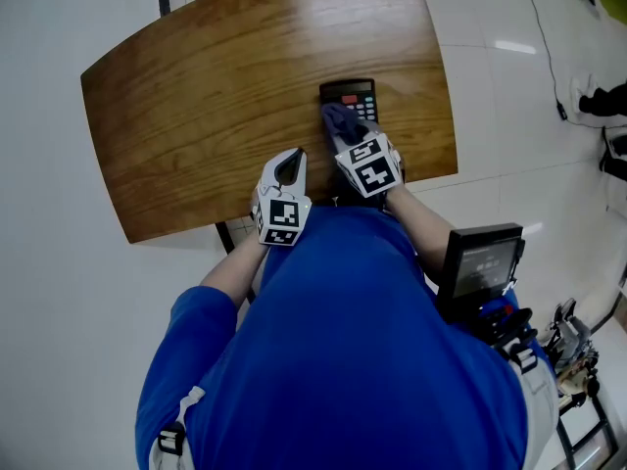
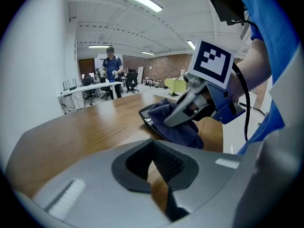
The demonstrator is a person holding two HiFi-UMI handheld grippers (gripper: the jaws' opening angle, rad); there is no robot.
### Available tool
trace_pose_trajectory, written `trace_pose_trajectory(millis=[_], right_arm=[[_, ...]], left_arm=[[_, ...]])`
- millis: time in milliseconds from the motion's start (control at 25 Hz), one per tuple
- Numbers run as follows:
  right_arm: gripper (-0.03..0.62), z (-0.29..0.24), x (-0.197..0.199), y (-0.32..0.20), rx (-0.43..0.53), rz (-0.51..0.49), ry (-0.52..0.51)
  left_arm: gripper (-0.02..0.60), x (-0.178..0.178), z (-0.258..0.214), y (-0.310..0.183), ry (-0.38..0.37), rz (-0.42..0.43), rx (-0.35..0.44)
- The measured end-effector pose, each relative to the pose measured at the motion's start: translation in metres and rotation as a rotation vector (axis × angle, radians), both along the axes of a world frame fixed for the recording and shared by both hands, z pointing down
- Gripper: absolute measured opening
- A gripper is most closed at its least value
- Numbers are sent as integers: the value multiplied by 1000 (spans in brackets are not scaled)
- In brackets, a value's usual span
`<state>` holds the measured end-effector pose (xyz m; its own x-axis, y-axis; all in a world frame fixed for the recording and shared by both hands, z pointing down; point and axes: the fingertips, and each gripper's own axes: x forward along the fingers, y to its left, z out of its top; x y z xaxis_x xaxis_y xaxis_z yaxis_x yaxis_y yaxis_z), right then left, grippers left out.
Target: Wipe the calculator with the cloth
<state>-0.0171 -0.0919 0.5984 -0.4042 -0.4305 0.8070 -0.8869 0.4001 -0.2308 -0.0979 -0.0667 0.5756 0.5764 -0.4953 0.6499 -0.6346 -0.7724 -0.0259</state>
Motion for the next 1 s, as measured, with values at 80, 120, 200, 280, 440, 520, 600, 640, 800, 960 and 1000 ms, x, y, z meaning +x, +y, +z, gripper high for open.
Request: trace_pose_trajectory(millis=[80,120,200,280,440,520,600,640,800,960,1000], right_arm=[[67,5,13,1,-1,21,14],[67,8,20,3,-1,33,21],[67,12,31,4,-7,57,31],[67,13,42,5,-15,82,41],[67,17,65,9,-19,138,56],[67,19,77,10,-17,159,71],[67,21,86,12,-17,174,83],[67,21,89,12,-19,182,87],[67,23,93,12,-23,188,96],[67,18,79,13,-18,154,81],[67,17,73,13,-17,139,75]], left_arm=[[6,4,2,0,2,9,-1],[6,5,4,0,3,13,-1],[6,7,5,0,5,21,-4],[6,10,7,0,9,29,-5],[6,15,12,0,14,47,0],[6,16,13,-1,14,53,3],[6,18,13,-2,15,58,5],[6,18,13,-2,16,59,6],[6,18,14,-2,16,59,5],[6,14,13,-1,14,48,7],[6,13,13,-1,13,44,7]])
